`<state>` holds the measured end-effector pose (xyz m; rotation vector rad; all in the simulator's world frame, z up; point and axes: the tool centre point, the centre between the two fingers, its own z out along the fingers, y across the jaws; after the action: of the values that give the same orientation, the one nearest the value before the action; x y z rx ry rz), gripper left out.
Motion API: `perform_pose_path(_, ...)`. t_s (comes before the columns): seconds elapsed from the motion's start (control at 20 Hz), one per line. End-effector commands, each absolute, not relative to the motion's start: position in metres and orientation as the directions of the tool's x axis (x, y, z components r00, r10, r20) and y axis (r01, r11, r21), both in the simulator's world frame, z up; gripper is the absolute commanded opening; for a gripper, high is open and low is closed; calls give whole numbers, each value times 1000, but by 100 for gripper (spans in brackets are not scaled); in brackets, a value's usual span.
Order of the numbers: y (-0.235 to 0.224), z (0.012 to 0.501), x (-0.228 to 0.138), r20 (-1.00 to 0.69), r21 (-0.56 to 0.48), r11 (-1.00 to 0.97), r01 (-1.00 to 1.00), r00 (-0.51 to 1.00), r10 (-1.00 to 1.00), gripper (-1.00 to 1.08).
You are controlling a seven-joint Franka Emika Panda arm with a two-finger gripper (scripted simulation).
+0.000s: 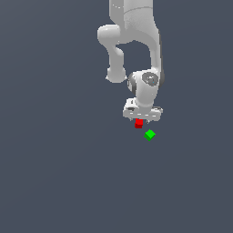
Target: Stack the red cube on top of the green cube.
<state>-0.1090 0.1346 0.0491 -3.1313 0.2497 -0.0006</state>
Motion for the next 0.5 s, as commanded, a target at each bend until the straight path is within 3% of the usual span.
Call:
perform_pose_path(0.0, 134, 37, -110, 0, 0, -987, -159, 987, -159, 100)
perform_pose_path(0.4, 135, 20, -109, 0, 0, -987, -160, 987, -160, 100)
perform_pose_path(0.45, 135, 20, -109, 0, 0, -987, -160, 987, -160, -100)
